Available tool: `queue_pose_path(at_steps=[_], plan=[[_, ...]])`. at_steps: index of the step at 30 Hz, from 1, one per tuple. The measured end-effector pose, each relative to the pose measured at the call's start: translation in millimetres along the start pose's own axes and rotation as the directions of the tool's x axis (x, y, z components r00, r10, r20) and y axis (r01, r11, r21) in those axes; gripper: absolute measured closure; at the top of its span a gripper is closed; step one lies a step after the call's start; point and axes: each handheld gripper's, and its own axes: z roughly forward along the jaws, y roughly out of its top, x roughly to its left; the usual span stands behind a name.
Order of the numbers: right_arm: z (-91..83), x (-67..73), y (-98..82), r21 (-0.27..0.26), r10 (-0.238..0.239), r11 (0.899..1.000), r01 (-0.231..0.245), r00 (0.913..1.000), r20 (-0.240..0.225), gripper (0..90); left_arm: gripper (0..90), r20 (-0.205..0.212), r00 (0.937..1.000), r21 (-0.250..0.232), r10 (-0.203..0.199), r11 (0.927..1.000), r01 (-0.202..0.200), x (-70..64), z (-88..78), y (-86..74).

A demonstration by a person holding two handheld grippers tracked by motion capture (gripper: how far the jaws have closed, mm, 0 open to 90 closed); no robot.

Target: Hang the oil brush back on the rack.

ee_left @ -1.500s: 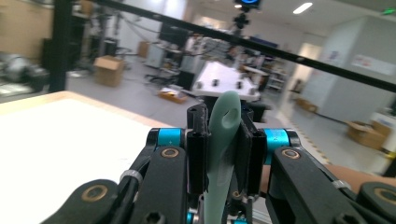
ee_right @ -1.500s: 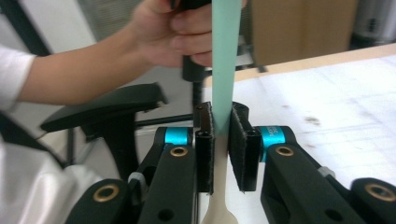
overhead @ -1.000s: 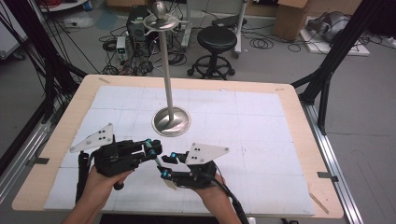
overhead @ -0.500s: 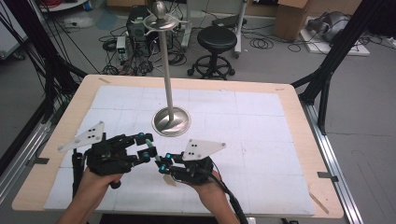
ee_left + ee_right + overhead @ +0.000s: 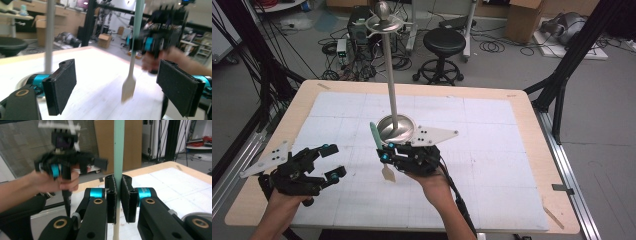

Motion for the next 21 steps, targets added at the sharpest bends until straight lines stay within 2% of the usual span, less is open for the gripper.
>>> queue_pose_path(at_steps=[2,5,12,16,21], plan=[[2.7,-4.2,6.3,-0.006,-0.001,1.000,0.001,1.0000,0.003,84.0,16.8,-0.027,0.9995,0.007,-0.014,0.9999,0.015,4.4,-5.1,-7.5],[6.8,-10.5,17.2,-0.018,0.001,1.000,-0.001,1.0000,0.004,83.9,16.9,-0.058,0.9982,0.023,-0.016,0.9996,0.017,10.5,-12.0,-16.9],[18.9,-25.8,44.0,-0.026,-0.005,1.000,0.006,1.0000,0.008,84.0,17.1,-0.112,0.9937,0.043,0.009,0.9991,-0.004,19.2,-23.5,-30.3],[25.3,-34.7,60.8,-0.038,0.000,0.999,0.000,0.9999,0.015,84.0,17.1,-0.123,0.9922,0.058,0.023,0.9982,-0.016,20.7,-27.5,-34.1],[32.4,-45.1,82.2,-0.051,-0.002,0.999,0.003,0.9998,0.021,84.0,17.2,-0.115,0.9933,0.042,0.007,0.9991,-0.002,20.7,-30.2,-36.1]])
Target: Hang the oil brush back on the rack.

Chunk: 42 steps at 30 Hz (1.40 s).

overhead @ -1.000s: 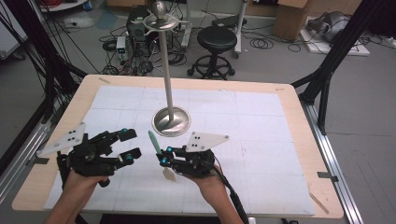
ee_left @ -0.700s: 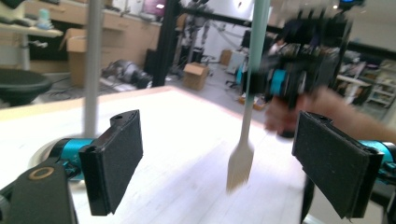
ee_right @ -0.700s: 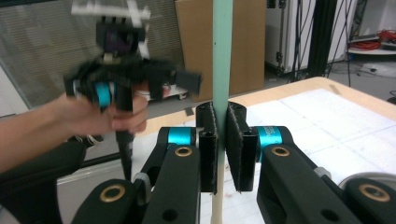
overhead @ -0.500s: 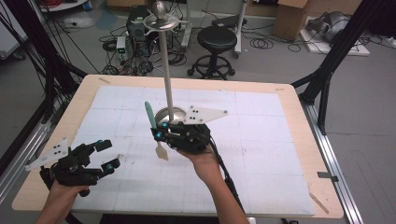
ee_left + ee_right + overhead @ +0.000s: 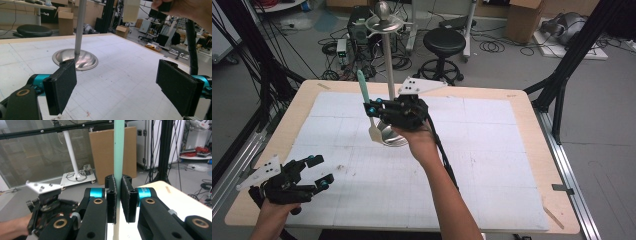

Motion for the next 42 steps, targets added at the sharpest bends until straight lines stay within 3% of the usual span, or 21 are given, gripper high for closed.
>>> queue_pose_path(at_steps=[12,21,29,42], plan=[[8.9,-22.3,34.6,-0.015,0.021,1.000,-0.020,0.9992,0.033,84.0,17.2,0.009,0.9999,0.007,-0.010,0.9999,0.010,-0.8,0.8,-2.2],[9.0,-41.2,36.1,-0.025,0.066,0.998,-0.065,0.9961,0.058,84.0,17.4,0.014,0.9999,0.018,-0.006,0.9998,0.006,-0.4,1.4,-2.8],[10.6,-44.8,40.0,-0.026,0.071,0.997,-0.070,0.9957,0.059,84.0,17.4,0.014,0.9999,0.015,-0.010,0.9998,0.010,0.5,0.3,-2.6],[8.6,-52.4,40.7,-0.005,0.081,0.997,-0.081,0.9904,0.112,83.9,17.5,0.007,0.9998,0.004,-0.016,0.9999,0.016,2.0,-2.8,-1.9]])
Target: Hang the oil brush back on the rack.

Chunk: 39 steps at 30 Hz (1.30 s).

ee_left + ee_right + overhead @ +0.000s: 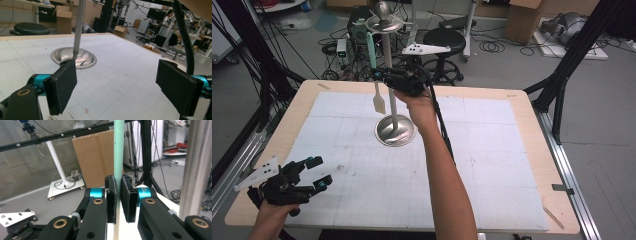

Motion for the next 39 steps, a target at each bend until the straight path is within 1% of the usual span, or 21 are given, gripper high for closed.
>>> queue_pose_path(at_steps=[3,5,6,7,8,9,10,12,14,16,18,21,23,25,26,29,30,32,33,36,39], plan=[[-1.9,1.5,-0.6,0.008,-0.013,1.000,0.013,0.9996,0.027,82.7,17.5,0.000,1.0000,0.000,0.001,1.0000,-0.001,0.0,-0.1,-0.1],[-4.8,3.6,-0.6,0.003,-0.019,1.000,0.019,0.9986,0.050,72.3,17.5,0.001,1.0000,-0.001,0.000,1.0000,0.000,0.3,-0.1,-0.3],[-6.5,5.2,-0.4,0.010,-0.024,1.000,0.024,0.9972,0.070,68.9,17.5,0.000,1.0000,-0.001,0.000,1.0000,0.000,0.4,-0.1,-0.4],[-8.3,7.3,-0.5,0.017,-0.039,0.999,0.037,0.9955,0.086,67.1,17.5,0.000,1.0000,0.000,0.000,1.0000,0.000,0.4,-0.1,-0.5],[-10.8,9.1,-1.0,0.018,-0.051,0.999,0.050,0.9936,0.101,62.9,17.5,0.000,1.0000,0.000,-0.002,1.0000,0.002,0.3,-0.1,-0.6],[-13.8,11.2,-1.8,0.015,-0.059,0.998,0.057,0.9901,0.127,58.3,17.5,0.000,1.0000,0.000,-0.002,1.0000,0.002,0.2,-0.1,-0.7],[-17.4,12.5,-3.1,0.010,-0.069,0.998,0.068,0.9867,0.147,55.9,17.5,0.000,1.0000,0.003,0.000,1.0000,0.000,0.2,-0.3,-0.6],[-26.0,15.3,-7.4,0.004,-0.083,0.996,0.084,0.9811,0.175,52.1,17.5,-0.002,1.0000,0.002,-0.001,1.0000,0.001,-0.1,-0.1,-0.9],[-35.7,17.3,-13.6,0.012,-0.092,0.996,0.091,0.9772,0.192,48.2,17.5,-0.003,1.0000,0.004,0.000,1.0000,0.000,0.0,0.4,-1.5],[-47.1,19.7,-22.2,0.014,-0.104,0.995,0.103,0.9715,0.213,44.4,17.5,-0.005,1.0000,0.006,0.000,1.0000,0.000,-0.2,0.8,-1.8],[-59.3,22.0,-31.7,0.035,-0.122,0.993,0.117,0.9653,0.231,40.5,17.5,-0.007,1.0000,0.007,0.000,1.0000,0.000,0.4,0.7,-2.0],[-79.9,25.4,-50.8,0.055,-0.134,0.991,0.124,0.9601,0.246,35.6,17.5,-0.016,0.9999,-0.001,-0.003,1.0000,0.003,1.0,1.2,-2.2],[-94.3,27.3,-64.6,0.079,-0.146,0.988,0.129,0.9529,0.266,31.4,17.5,-0.024,0.9997,-0.005,-0.006,1.0000,0.006,1.2,1.5,-2.1],[-109.1,28.2,-79.3,0.086,-0.129,0.990,0.108,0.9503,0.283,28.4,17.5,-0.029,0.9996,-0.007,-0.006,1.0000,0.005,1.0,2.1,-2.3],[-116.2,28.1,-86.9,0.089,-0.124,0.991,0.102,0.9476,0.295,26.1,17.5,-0.031,0.9995,-0.007,-0.005,1.0000,0.005,0.9,2.6,-2.5],[-137.8,30.1,-111.0,0.106,-0.114,0.991,0.083,0.9349,0.336,23.2,17.5,-0.035,0.9994,-0.005,-0.005,1.0000,0.004,0.6,3.8,-3.0],[-144.6,30.2,-118.9,0.117,-0.127,0.989,0.091,0.9286,0.348,21.8,17.5,-0.037,0.9993,-0.001,0.001,1.0000,-0.001,0.8,4.0,-3.0],[-157.2,32.6,-134.8,0.128,-0.126,0.988,0.083,0.9161,0.380,19.9,17.5,-0.040,0.9992,-0.003,-0.001,1.0000,0.001,0.3,5.1,-3.4],[-162.7,33.6,-142.0,0.127,-0.127,0.988,0.083,0.9079,0.399,18.6,17.5,-0.042,0.9991,-0.001,0.000,1.0000,0.000,0.2,5.4,-3.4],[-176.7,38.4,-160.0,0.125,-0.127,0.989,0.081,0.8942,0.429,18.3,17.5,-0.041,0.9992,-0.004,0.003,1.0000,-0.003,-1.0,6.8,-3.5],[-187.1,43.5,-173.3,0.139,-0.129,0.988,0.074,0.8850,0.447,18.3,17.5,-0.038,0.9993,-0.001,0.008,1.0000,-0.008,-1.8,7.4,-3.8]])
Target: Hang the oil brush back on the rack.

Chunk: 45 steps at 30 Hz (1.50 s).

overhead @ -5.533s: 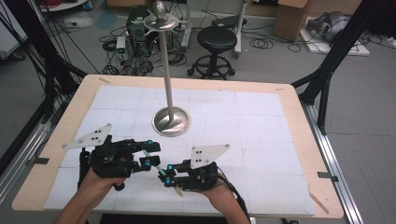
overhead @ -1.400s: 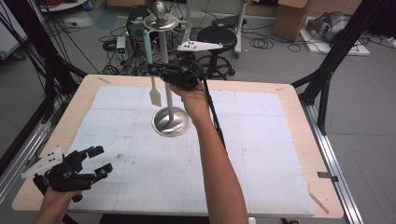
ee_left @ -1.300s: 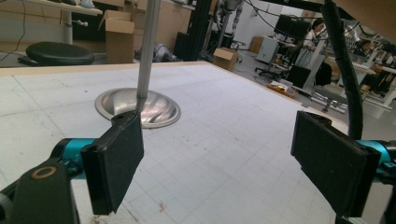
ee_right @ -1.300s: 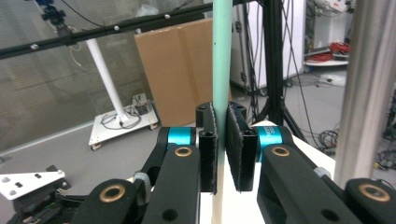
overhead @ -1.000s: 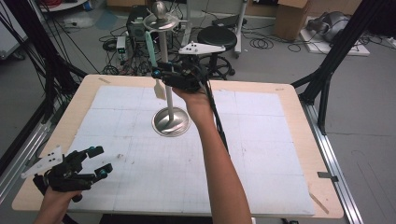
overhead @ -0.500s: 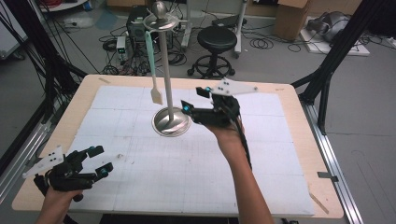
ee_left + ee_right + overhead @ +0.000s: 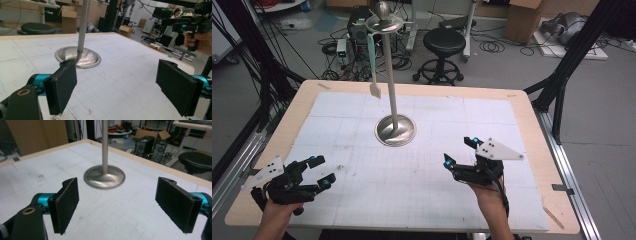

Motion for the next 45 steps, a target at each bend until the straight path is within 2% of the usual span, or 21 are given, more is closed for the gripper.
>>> queue_pose_path(at_steps=[10,15,19,23,33,45], plan=[[-29.4,-0.4,-40.9,-0.056,0.072,0.996,-0.071,0.9971,0.025,18.3,17.5,-0.004,1.0000,-0.006,0.004,1.0000,-0.004,-1.6,1.0,0.2],[-40.3,-4.7,-52.1,-0.066,0.088,0.994,-0.086,0.9956,0.033,18.3,17.5,-0.007,0.9999,-0.001,0.009,1.0000,-0.009,-3.0,4.0,-0.2],[-46.0,-9.6,-63.3,-0.068,0.131,0.989,-0.128,0.9908,0.036,18.3,17.5,-0.015,0.9999,-0.013,0.003,0.9999,-0.003,-4.2,4.5,0.1],[-46.9,-11.8,-65.2,-0.079,0.148,0.986,-0.144,0.9879,0.047,18.3,17.5,-0.017,0.9998,-0.021,0.007,0.9998,-0.007,-5.8,3.9,0.4],[-43.1,-9.0,-65.6,-0.061,0.140,0.989,-0.137,0.9888,0.051,18.3,18.1,-0.013,0.9998,-0.017,0.013,0.9998,-0.013,-7.9,3.5,0.1],[-43.2,-7.2,-64.5,-0.067,0.137,0.989,-0.133,0.9889,0.056,18.3,18.2,-0.004,0.9997,-0.006,0.023,0.9997,-0.024,-9.5,4.7,-0.2]])
